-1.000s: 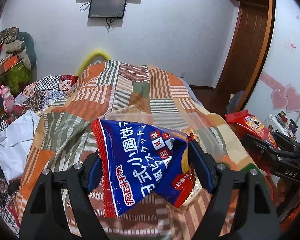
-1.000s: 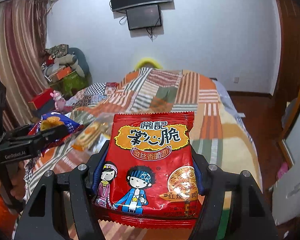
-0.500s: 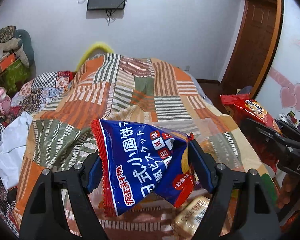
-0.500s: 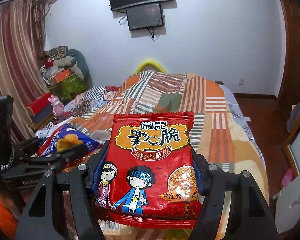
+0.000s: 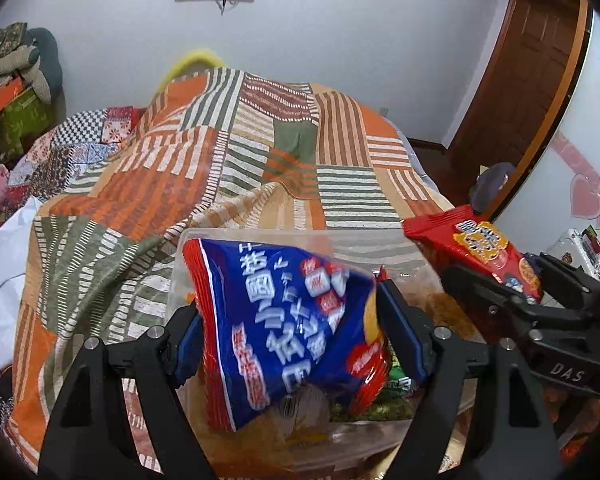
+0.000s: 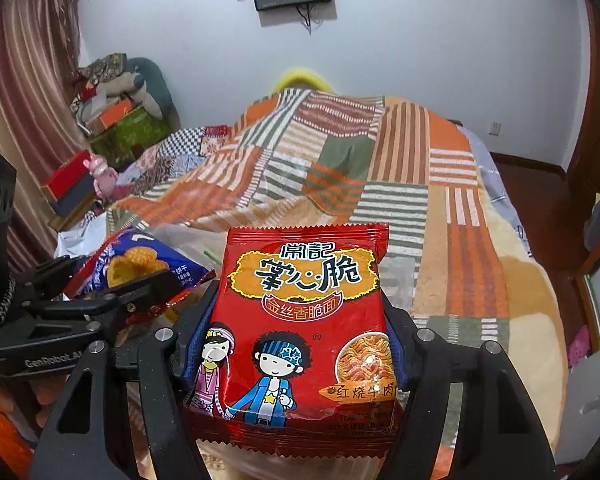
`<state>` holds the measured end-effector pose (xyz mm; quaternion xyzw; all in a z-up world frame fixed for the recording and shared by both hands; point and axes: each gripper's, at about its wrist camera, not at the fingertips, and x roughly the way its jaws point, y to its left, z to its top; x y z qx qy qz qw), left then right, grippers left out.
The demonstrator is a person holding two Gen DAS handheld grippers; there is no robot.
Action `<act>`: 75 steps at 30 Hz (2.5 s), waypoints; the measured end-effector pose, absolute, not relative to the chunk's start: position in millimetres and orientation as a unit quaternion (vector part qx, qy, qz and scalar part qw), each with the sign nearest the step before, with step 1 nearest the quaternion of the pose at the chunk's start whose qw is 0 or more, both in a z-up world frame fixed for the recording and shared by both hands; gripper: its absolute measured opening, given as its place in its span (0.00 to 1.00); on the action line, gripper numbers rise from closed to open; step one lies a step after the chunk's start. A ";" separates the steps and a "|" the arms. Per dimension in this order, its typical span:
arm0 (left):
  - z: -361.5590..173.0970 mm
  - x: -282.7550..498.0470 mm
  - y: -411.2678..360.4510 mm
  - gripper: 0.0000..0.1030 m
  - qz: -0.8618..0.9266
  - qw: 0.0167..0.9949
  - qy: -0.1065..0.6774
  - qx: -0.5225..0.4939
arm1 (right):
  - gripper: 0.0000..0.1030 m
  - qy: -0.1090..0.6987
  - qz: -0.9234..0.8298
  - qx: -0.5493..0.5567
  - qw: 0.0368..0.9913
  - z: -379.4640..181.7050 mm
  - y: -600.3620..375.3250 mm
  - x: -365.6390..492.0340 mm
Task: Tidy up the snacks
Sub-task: 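Lift both bags, drop them into the clear box and open both tools, then grasp the square toast pack with the left tool while the right tool grasps the green jelly cup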
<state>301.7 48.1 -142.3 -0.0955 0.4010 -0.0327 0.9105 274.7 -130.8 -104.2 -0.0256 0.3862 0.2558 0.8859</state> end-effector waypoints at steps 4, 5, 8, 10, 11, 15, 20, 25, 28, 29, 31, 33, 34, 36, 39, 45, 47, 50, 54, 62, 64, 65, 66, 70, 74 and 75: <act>-141.9 303.3 47.2 0.75 -0.035 0.911 0.400 -0.098 | 0.64 0.399 0.259 -0.025 0.879 -109.5 -132.4 280.4; -141.3 302.8 47.0 0.75 -0.035 0.911 0.399 -0.099 | 0.64 0.400 0.257 -0.027 0.879 -109.7 -131.6 281.2; -139.0 300.8 46.2 0.75 -0.036 0.911 0.398 -0.100 | 0.66 0.403 0.253 -0.027 0.879 -109.4 -133.2 280.2; -136.7 298.0 46.3 0.75 -0.037 0.912 0.397 -0.101 | 0.67 0.402 0.253 -0.026 0.880 -106.9 -135.6 277.6; -135.1 296.5 46.0 0.75 -0.037 0.912 0.395 -0.100 | 0.69 0.399 0.253 -0.026 0.881 -104.1 -137.7 275.3; -125.3 286.0 44.7 0.75 -0.041 0.916 0.387 -0.100 | 0.72 0.382 0.251 -0.021 0.889 -91.5 -145.5 267.3; -108.8 264.4 41.0 0.76 -0.049 0.922 0.374 -0.093 | 0.74 0.359 0.248 -0.014 0.900 -74.0 -160.9 249.4; -101.0 239.8 34.3 0.76 -0.056 0.923 0.371 -0.089 | 0.76 0.342 0.239 -0.011 0.909 -62.8 -179.4 229.3; -102.9 227.3 29.3 0.76 -0.060 0.921 0.377 -0.085 | 0.77 0.334 0.232 -0.016 0.913 -60.5 -191.8 216.2; -104.8 222.6 27.4 0.76 -0.063 0.919 0.380 -0.085 | 0.78 0.333 0.228 -0.020 0.915 -60.6 -196.2 211.7; -109.9 214.0 23.8 0.76 -0.066 0.916 0.386 -0.090 | 0.80 0.332 0.221 -0.023 0.917 -61.7 -204.3 204.9; -117.2 208.6 19.6 0.76 -0.071 0.911 0.395 -0.098 | 0.81 0.336 0.216 -0.024 0.916 -65.9 -212.2 199.0; -120.3 206.9 17.5 0.77 -0.073 0.908 0.399 -0.100 | 0.81 0.339 0.213 -0.024 0.916 -67.3 -214.7 198.2; -130.4 203.4 10.2 0.76 -0.076 0.901 0.413 -0.103 | 0.81 0.344 0.209 -0.021 0.915 -72.5 -219.8 193.3; -141.7 200.1 2.0 0.77 -0.079 0.894 0.428 -0.103 | 0.81 0.357 0.210 -0.018 0.910 -82.4 -224.2 187.5; -163.5 200.5 -12.8 0.77 -0.084 0.880 0.455 -0.107 | 0.81 0.392 0.216 -0.020 0.894 -113.3 -227.4 177.3; -173.1 202.2 -19.1 0.77 -0.088 0.874 0.467 -0.105 | 0.81 0.405 0.219 -0.015 0.888 -123.3 -227.8 177.2; -184.0 206.1 -29.4 0.77 -0.096 0.866 0.481 -0.096 | 0.81 0.421 0.221 -0.010 0.880 -136.5 -227.5 180.7; -192.7 209.0 -39.8 0.79 -0.107 0.861 0.487 -0.097 | 0.81 0.432 0.219 -0.009 0.875 -149.6 -226.5 185.6; -208.0 221.6 -49.3 0.86 -0.116 0.854 0.494 -0.116 | 0.79 0.443 0.220 -0.015 0.869 -163.2 -222.2 195.0; -213.9 224.0 -53.4 0.86 -0.112 0.850 0.503 -0.108 | 0.74 0.448 0.224 -0.015 0.866 -166.3 -220.6 195.2; -217.9 225.3 -55.9 0.86 -0.108 0.849 0.507 -0.103 | 0.68 0.451 0.227 -0.015 0.863 -168.1 -220.0 195.6; -219.5 225.5 -58.2 0.87 -0.107 0.851 0.505 -0.098 | 0.62 0.454 0.229 -0.014 0.861 -169.3 -219.3 196.4; -220.2 226.4 -62.3 0.87 -0.106 0.855 0.499 -0.093 | 0.52 0.460 0.235 -0.006 0.856 -171.5 -219.6 197.3; -219.8 223.0 -64.1 0.82 -0.109 0.859 0.491 -0.091 | 0.45 0.453 0.237 -0.002 0.860 -168.3 -221.4 193.5; -217.3 222.0 -61.5 0.82 -0.109 0.860 0.491 -0.091 | 0.44 0.451 0.235 -0.003 0.861 -167.2 -221.8 193.5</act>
